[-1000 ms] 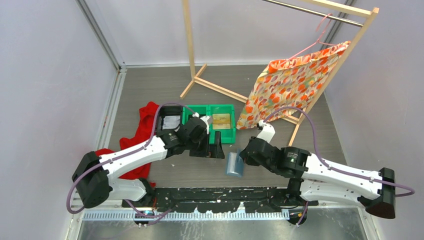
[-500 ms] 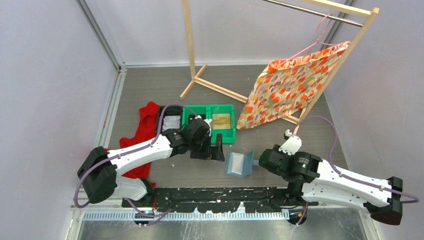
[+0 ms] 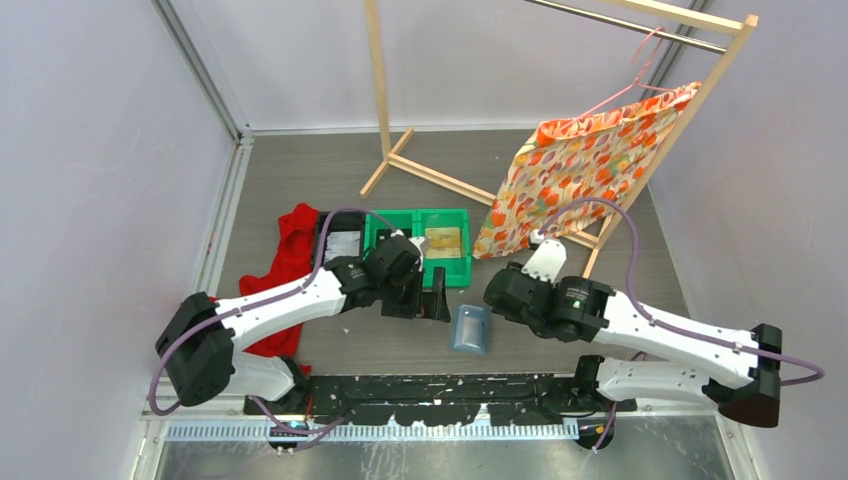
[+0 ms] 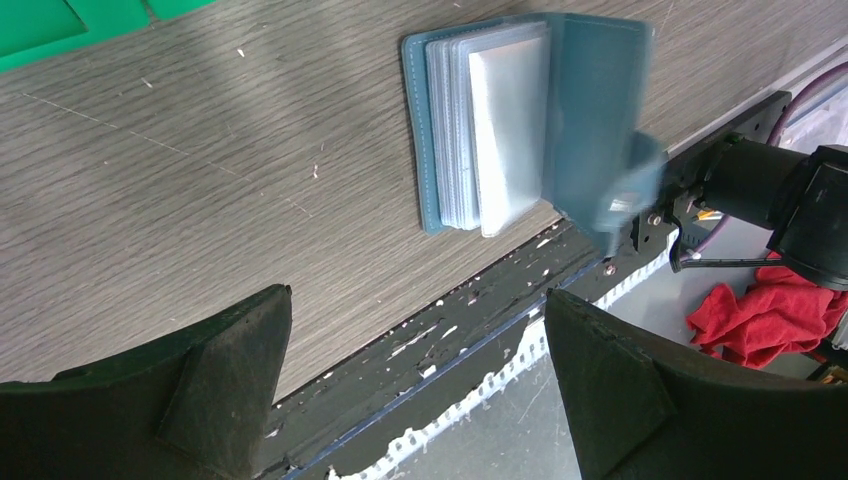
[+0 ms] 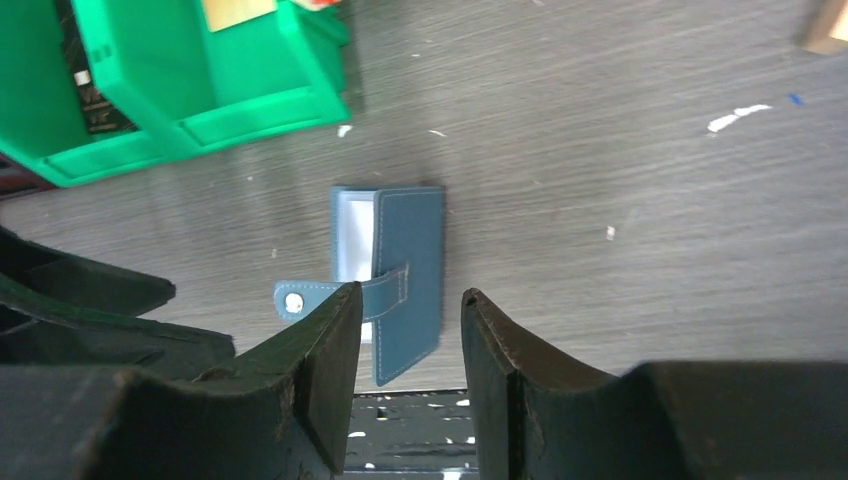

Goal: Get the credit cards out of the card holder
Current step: Open the card holder at the center of the board.

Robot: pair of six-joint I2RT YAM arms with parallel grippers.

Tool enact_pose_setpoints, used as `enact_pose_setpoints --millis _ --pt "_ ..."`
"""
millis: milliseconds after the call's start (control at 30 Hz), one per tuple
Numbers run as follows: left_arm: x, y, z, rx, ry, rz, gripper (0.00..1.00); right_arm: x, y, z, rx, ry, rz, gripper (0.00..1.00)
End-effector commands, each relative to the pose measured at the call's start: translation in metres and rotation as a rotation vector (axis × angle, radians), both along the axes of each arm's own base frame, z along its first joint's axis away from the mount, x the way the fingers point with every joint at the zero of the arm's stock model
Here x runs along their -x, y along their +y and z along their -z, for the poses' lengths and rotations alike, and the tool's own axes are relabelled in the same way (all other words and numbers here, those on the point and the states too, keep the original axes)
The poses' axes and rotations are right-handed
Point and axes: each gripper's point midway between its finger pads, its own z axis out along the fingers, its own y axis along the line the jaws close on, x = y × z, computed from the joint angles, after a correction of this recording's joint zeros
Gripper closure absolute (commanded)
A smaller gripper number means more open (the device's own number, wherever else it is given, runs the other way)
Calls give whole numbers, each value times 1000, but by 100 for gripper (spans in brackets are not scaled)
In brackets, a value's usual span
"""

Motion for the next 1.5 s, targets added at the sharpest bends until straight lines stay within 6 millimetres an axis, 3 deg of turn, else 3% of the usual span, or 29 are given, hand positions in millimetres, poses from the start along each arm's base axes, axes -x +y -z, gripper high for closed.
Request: enact_pose_setpoints --millis 0,167,300,567,667,867,1000,1233,1367,1467 --pt "-9 -2 -20 34 -67 0 1 -16 47 -16 -75 -57 -111 55" --pt "-9 -1 -15 16 -56 -1 1 -15 79 -10 -116 -30 -192 57" --pt "-9 4 -12 -5 -56 -14 1 -12 92 -5 -123 -4 -240 58" --pt "-11 26 -16 -60 -97 -69 1 -5 132 12 -123 76 -363 61" --pt "-12 38 -16 -85 -110 -105 1 -7 135 29 -83 102 -352 62" --pt "-16 59 -16 -93 -132 -184 1 -4 116 68 10 163 -291 63" --pt "-16 58 -15 -83 -133 -171 1 1 88 77 76 174 -233 63" --pt "-14 37 -15 -42 -95 -103 1 12 36 79 141 175 -137 64" --pt "-16 26 -18 -22 -91 -76 2 12 30 66 96 143 -121 65" --pt "-13 10 -21 44 -69 -39 7 6 30 49 67 97 -106 65"
